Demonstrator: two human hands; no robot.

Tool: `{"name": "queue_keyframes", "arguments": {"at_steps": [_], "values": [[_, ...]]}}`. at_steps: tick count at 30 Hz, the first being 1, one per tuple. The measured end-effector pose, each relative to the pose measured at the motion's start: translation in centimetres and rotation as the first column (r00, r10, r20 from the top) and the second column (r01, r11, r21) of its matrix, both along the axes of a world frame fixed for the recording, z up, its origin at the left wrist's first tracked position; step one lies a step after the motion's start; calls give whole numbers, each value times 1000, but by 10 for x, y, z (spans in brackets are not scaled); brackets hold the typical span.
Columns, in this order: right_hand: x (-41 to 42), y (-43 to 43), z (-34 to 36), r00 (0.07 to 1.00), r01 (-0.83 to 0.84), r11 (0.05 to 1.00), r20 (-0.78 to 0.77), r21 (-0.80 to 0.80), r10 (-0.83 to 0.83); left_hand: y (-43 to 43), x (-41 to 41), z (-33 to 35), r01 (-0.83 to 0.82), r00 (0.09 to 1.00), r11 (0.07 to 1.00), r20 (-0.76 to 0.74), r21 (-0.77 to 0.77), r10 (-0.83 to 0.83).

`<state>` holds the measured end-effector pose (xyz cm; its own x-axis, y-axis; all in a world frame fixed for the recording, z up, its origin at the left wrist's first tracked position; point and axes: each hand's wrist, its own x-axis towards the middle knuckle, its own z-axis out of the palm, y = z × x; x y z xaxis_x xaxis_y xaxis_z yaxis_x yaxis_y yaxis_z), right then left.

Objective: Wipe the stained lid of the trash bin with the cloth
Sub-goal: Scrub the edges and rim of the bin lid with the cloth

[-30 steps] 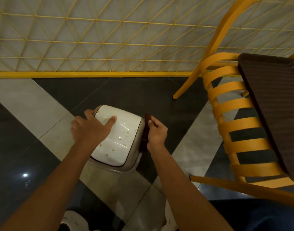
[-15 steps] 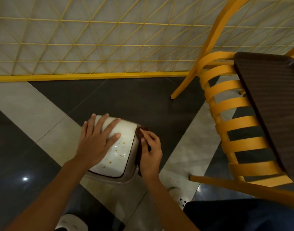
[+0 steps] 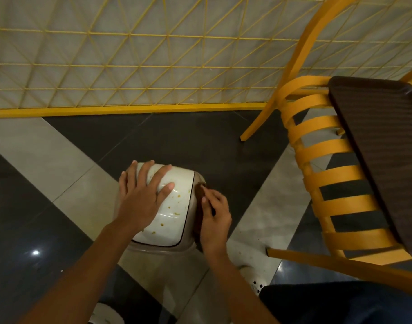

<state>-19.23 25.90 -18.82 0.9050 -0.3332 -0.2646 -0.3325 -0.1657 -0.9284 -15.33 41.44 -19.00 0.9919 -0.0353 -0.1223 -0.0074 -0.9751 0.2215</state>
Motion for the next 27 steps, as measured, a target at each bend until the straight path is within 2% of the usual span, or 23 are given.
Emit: {"name": "queue_keyframes", "arguments": {"at_steps": [3,7,9,14,16,20,23,27], "values": [[-7,9,0,999,49,999,22,13,-49,0,0,0,-3,1000,1000,3,-6,3],[42,-1,-5,995,55,992,-90,115,-45,2,3,1,-1,1000,1000,-4,-28,1],[46,-4,-12,993,54,992,-112,113,-41,1,2,2,4,1000,1000,3,-14,-4],[-12,2,-16,977,147,972,-182,183,-113,0,0,0,20,1000,1000,-5,18,-20],[-27,6,-9,977,167,966,-162,198,-136,0,1,0,14,1000,1000,0,27,-14],[3,12,10,998,64,996,-32,67,-62,1,2,-1,1,1000,1000,-2,26,-1],[44,9,11,1000,-4,1000,-16,-25,4,-1,2,0,6,1000,1000,-1,30,-6],[63,2,5,992,41,996,-126,81,-30,-2,1,2,19,1000,999,-21,35,-18]]}}
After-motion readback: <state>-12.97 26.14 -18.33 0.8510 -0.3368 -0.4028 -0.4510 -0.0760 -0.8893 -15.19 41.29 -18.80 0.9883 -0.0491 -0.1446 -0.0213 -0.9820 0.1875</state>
